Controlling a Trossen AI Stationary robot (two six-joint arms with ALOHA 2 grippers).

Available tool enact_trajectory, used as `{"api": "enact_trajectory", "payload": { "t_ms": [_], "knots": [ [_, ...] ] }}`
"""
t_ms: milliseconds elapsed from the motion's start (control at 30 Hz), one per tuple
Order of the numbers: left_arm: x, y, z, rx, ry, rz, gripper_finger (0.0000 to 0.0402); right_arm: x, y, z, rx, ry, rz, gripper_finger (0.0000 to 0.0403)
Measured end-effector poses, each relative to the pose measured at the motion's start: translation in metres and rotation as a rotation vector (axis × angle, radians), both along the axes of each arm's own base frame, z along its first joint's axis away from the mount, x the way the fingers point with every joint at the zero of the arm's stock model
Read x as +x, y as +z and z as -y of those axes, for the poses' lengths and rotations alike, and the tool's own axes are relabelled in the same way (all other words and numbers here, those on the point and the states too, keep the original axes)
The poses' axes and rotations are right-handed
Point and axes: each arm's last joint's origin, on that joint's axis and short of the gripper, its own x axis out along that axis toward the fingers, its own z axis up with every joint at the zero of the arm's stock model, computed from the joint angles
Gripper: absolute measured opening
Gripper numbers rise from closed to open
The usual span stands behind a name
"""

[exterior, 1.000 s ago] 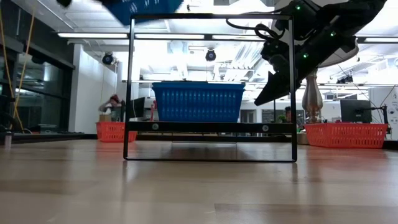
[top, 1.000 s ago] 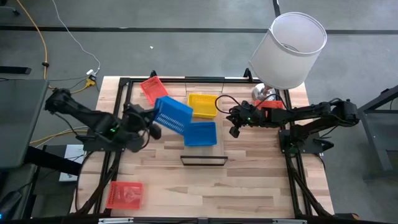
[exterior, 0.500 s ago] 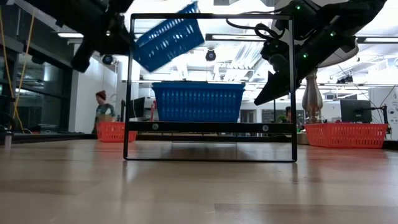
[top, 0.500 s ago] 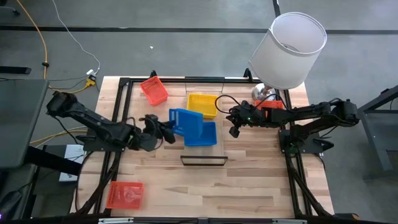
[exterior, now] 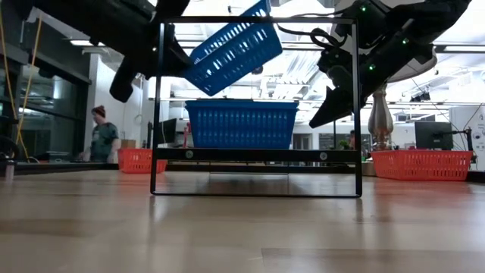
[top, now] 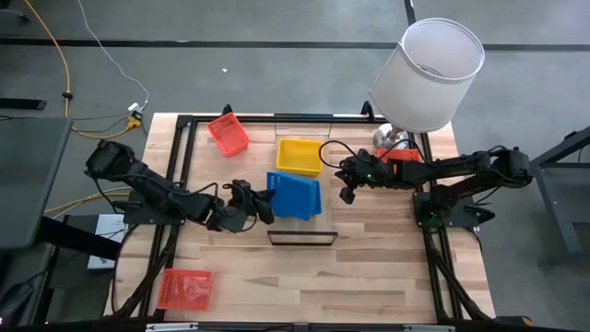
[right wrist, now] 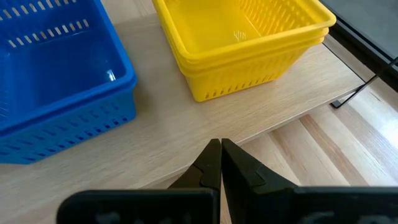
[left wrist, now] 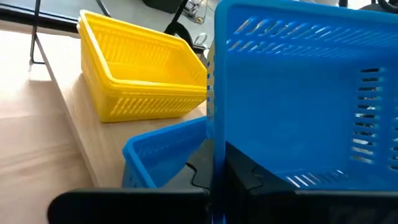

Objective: Stack baskets on shelf by color
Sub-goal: Stack the blue bin on top of the blue bin on the shelf

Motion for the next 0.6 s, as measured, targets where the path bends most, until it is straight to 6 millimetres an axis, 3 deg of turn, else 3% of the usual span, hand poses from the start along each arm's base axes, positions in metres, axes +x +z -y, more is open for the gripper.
{"api": "enact_trajectory", "payload": {
  "t_ms": [267,600],
  "knots": [
    [-0.003,-0.004,0.014,0.043,-0.027,-0.045,0.0,0.0,0.0,0.0,0.0,0.0,0.0,0.0],
    [-0.004,-0.01,0.016,0.064,-0.023,-0.083,0.0017,0.0,0.0,0.0,0.0,-0.001,0.0,0.0]
  ]
}}
